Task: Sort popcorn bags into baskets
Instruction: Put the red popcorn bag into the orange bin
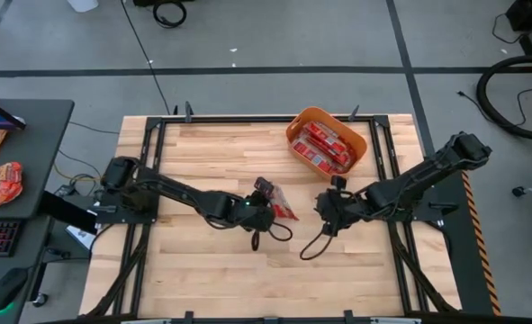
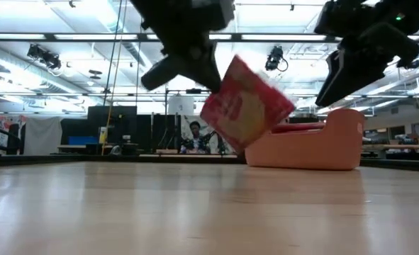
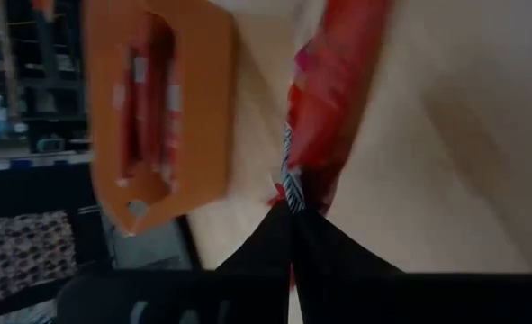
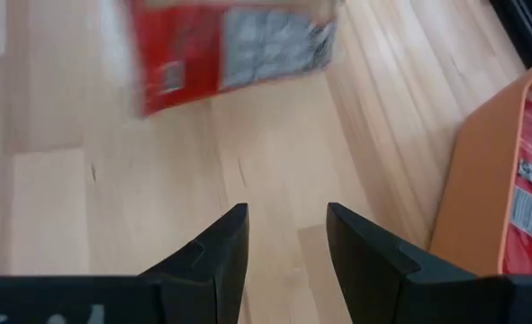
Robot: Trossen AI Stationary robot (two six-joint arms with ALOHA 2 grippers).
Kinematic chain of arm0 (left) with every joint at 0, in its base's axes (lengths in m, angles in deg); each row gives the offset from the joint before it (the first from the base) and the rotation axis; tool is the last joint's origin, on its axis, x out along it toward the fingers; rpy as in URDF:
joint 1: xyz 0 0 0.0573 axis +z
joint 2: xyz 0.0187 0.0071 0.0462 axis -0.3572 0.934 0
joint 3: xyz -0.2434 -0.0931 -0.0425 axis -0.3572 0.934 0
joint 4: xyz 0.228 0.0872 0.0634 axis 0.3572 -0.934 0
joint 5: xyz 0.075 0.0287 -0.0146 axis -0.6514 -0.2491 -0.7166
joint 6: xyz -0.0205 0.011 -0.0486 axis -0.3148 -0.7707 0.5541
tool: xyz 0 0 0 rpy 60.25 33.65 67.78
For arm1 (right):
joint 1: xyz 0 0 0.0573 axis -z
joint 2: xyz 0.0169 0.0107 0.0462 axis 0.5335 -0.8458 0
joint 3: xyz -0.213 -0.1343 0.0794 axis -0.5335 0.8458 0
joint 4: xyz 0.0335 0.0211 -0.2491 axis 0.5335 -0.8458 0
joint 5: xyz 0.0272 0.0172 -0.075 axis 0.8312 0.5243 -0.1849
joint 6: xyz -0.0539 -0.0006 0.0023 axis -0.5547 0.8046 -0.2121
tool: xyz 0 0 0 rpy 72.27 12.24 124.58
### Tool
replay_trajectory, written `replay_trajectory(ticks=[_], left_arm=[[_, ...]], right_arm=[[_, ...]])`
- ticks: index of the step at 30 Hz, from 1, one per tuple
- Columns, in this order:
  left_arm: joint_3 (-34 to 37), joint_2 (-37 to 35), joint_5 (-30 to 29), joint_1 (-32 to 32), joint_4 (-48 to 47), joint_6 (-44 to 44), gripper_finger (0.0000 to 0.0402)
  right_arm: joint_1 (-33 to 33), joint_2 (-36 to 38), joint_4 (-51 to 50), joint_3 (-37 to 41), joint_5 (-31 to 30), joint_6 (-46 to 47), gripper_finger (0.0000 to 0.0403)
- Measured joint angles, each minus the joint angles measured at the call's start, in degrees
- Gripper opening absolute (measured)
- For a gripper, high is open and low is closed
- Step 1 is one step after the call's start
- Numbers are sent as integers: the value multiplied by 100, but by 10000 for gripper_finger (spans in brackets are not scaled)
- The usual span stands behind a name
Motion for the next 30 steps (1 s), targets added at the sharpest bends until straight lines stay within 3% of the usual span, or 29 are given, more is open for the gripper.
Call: replay_trajectory(ticks=[9,18,25,30], left_arm=[[-171,-196,-360,29,132,-358,5],[-171,-197,-346,360,977,-955,5],[-169,-197,-136,871,1757,-1249,5],[-169,-197,484,1337,2350,-1213,5]], right_arm=[[-394,47,-362,0,-146,614,157],[-1013,57,-526,0,-193,1735,157],[-1488,57,-338,0,-487,2536,157],[-1717,57,-200,0,-907,2839,157]])
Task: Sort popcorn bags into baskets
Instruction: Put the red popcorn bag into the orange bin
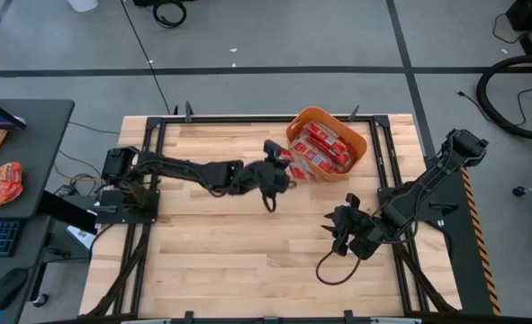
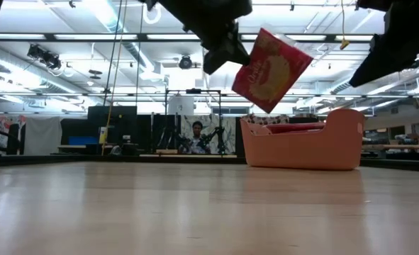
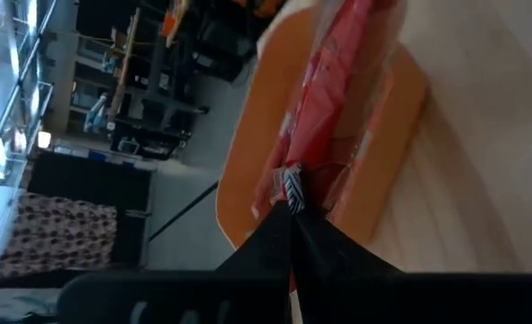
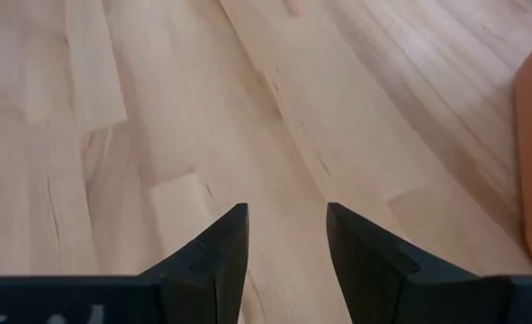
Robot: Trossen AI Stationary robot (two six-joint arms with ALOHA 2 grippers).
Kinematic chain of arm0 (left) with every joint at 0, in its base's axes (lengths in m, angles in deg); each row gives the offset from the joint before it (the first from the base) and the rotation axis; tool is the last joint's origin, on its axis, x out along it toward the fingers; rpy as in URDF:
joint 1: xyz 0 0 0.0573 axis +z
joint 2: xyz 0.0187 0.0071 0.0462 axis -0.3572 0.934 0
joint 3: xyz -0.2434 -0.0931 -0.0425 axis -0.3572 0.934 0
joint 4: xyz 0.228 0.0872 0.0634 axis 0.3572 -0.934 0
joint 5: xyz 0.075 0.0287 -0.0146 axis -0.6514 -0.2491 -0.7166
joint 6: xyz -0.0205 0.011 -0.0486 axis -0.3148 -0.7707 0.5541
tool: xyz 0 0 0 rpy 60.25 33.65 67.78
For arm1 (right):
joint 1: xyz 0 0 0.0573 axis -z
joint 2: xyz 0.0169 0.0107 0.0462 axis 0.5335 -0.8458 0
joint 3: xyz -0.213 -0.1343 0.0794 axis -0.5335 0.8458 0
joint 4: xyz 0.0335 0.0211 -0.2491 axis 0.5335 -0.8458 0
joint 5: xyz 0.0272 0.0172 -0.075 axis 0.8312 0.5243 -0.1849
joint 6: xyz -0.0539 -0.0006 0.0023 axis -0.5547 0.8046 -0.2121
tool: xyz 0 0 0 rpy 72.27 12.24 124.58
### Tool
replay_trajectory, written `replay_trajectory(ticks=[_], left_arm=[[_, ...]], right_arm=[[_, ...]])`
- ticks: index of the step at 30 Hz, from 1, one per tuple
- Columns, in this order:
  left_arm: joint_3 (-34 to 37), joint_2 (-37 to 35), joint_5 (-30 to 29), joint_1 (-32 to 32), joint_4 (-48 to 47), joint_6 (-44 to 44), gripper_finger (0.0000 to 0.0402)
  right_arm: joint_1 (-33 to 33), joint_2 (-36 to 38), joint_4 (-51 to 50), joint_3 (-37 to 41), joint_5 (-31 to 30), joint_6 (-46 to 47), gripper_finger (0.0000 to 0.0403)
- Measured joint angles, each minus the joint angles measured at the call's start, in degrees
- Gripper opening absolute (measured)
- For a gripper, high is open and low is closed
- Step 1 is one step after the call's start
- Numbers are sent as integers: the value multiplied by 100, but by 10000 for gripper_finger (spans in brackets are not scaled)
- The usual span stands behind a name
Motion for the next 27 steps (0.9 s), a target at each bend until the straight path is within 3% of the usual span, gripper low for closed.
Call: replay_trajectory(ticks=[4,14,23,27], left_arm=[[4,66,522,410,495,161,5],[-71,620,561,917,1904,87,5],[-1200,1548,399,1145,1677,-202,5],[-1599,1870,589,1280,1432,-206,5]], right_arm=[[-97,-2,85,0,-140,99,157],[-137,-125,471,-2,-198,202,157],[-176,-337,701,-2,-92,216,157],[-335,-309,697,-2,135,215,157]])
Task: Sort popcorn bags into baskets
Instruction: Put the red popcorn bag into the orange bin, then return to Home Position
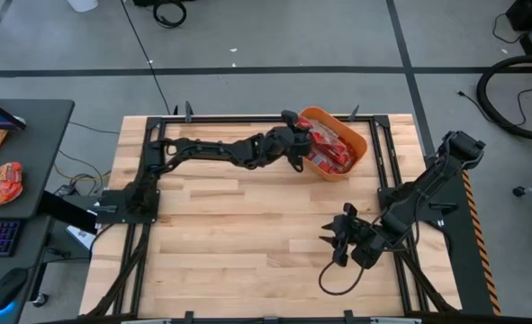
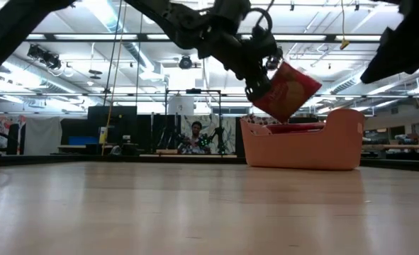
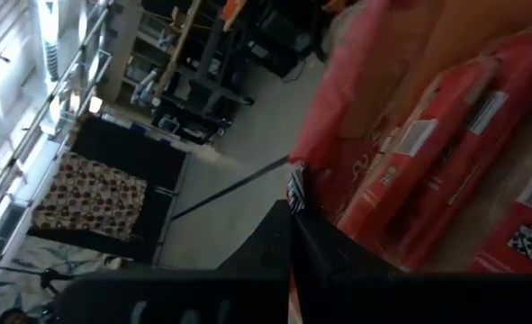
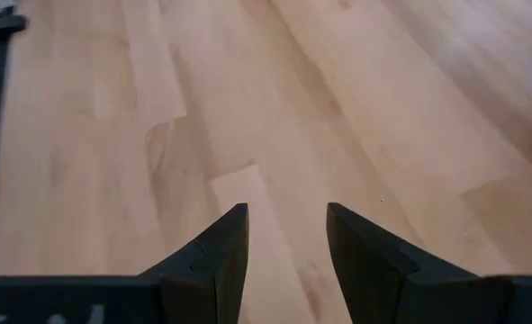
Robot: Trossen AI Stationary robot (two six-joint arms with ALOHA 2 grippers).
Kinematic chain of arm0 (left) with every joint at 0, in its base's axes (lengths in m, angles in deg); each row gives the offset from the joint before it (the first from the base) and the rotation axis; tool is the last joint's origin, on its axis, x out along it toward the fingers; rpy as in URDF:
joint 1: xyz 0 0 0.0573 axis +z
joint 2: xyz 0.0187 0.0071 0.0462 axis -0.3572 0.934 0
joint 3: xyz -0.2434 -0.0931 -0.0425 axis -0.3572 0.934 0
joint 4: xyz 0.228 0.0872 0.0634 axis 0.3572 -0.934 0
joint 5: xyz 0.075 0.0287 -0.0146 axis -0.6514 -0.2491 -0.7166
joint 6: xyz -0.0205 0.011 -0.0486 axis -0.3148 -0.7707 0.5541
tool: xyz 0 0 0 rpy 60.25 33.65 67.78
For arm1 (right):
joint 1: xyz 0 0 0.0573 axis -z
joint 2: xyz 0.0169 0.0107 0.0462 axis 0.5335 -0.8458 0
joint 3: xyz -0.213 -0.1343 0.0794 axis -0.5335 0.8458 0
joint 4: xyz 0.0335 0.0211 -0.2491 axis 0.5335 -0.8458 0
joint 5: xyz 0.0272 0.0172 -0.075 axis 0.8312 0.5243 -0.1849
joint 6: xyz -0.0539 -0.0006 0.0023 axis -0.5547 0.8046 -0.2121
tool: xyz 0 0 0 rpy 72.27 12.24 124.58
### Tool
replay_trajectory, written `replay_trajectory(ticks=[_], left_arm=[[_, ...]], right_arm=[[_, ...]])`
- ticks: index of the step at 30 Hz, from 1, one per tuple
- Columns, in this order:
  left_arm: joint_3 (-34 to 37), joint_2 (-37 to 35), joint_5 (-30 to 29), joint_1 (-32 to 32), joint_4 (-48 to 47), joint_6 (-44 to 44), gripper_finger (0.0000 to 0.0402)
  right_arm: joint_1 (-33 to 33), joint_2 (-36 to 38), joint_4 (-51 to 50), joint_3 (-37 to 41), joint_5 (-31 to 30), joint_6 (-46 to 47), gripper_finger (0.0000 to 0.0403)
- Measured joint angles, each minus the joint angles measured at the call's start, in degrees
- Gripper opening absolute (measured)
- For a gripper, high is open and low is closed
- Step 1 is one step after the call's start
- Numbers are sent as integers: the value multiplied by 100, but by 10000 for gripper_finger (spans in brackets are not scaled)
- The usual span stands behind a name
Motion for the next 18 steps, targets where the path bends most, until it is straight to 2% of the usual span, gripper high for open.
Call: replay_trajectory(ticks=[4,8,11,18], left_arm=[[-257,306,265,128,-126,0,5],[-283,518,820,208,-123,-257,5],[-281,645,906,228,-153,-428,7],[-281,711,881,221,-108,-176,62]], right_arm=[[-174,61,-65,0,-10,128,157],[-260,67,-85,0,-158,248,157],[-297,69,-82,0,-157,298,157],[-320,69,-81,0,-282,297,157]])
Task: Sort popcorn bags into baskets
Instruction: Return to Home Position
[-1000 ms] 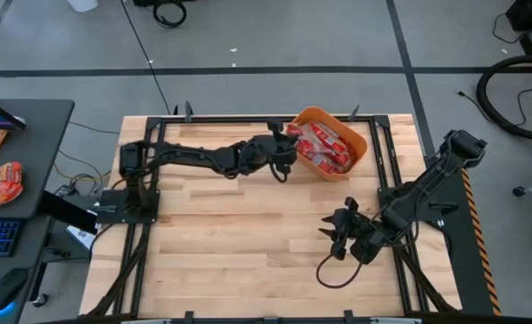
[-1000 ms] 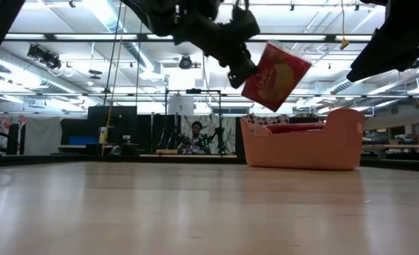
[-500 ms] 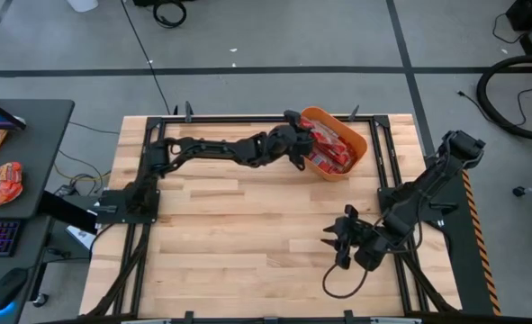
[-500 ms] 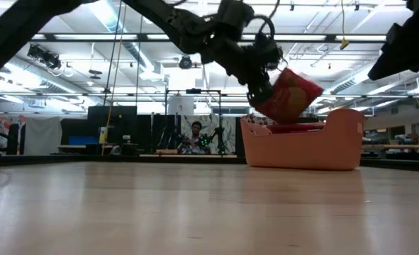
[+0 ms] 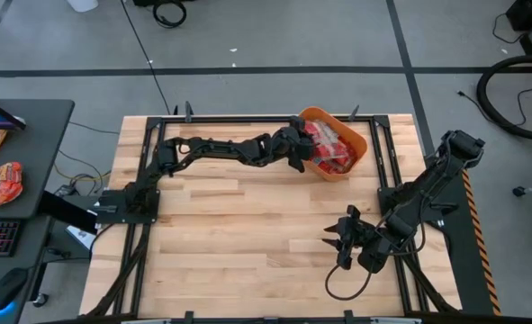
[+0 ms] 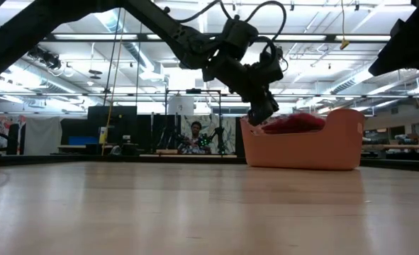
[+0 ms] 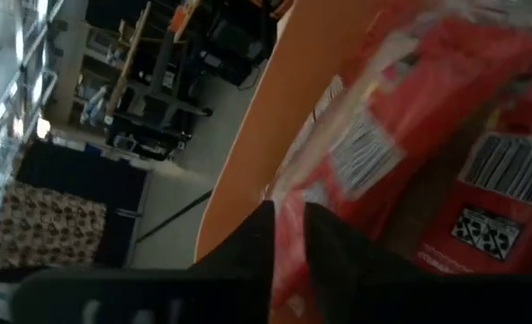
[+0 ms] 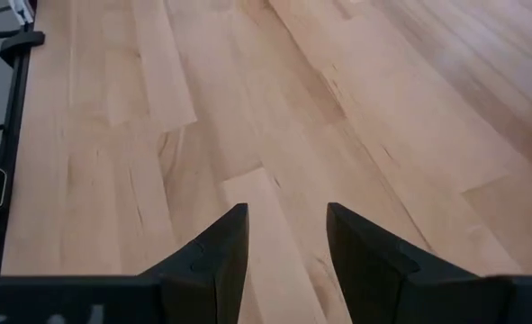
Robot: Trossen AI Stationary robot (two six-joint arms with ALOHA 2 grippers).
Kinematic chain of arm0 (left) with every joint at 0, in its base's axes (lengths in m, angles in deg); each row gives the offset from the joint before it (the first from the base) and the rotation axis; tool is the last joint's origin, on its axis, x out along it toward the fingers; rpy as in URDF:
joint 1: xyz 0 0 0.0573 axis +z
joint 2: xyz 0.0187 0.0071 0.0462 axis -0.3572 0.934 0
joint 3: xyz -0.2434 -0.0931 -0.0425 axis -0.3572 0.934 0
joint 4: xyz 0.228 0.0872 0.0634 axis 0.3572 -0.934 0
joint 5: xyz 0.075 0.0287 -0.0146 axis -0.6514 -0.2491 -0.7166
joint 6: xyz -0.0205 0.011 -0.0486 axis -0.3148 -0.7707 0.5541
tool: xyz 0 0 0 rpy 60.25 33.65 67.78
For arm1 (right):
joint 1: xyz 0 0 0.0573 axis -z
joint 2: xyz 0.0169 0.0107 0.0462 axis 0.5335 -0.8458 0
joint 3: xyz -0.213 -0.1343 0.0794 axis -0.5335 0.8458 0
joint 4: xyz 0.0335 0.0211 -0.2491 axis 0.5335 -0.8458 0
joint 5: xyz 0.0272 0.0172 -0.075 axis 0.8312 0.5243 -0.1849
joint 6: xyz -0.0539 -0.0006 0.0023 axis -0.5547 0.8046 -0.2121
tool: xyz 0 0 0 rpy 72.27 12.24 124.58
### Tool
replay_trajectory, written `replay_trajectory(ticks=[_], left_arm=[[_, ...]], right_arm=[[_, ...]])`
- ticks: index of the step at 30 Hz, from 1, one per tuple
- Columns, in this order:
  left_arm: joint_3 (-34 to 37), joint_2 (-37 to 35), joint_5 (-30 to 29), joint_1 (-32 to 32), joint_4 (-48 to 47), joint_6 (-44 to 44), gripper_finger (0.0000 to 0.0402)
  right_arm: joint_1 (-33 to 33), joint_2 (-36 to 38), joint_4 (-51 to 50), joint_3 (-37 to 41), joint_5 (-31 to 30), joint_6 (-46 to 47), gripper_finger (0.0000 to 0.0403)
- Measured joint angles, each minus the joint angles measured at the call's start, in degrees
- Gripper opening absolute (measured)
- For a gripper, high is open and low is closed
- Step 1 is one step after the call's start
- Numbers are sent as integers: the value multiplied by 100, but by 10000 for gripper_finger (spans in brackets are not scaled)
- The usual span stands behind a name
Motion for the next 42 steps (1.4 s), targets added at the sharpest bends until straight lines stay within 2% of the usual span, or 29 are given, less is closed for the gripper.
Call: replay_trajectory(ticks=[4,7,12,16,20,27,36,42], left_arm=[[0,-23,-34,-57,-101,245,104],[0,-205,-20,-163,-588,273,123],[-2,-697,179,-435,-1958,807,124],[87,-1165,633,-730,-2740,1322,112],[562,-1675,649,-1103,-2700,1449,95],[1572,-2517,3,-1670,-2445,1932,71],[2274,-3092,-579,-2331,-2387,2415,66],[2763,-3600,-676,-2514,-2341,2945,66]], right_arm=[[0,0,-2,0,-1,0,157],[0,2,-124,0,0,3,157],[0,2,-866,0,-298,481,156],[5,2,-1330,0,-418,888,156],[4,2,-1385,0,-405,947,154],[129,54,-1920,0,-538,787,117],[571,622,-1755,0,-393,-265,52],[725,1155,-1800,2,-382,-926,23]])
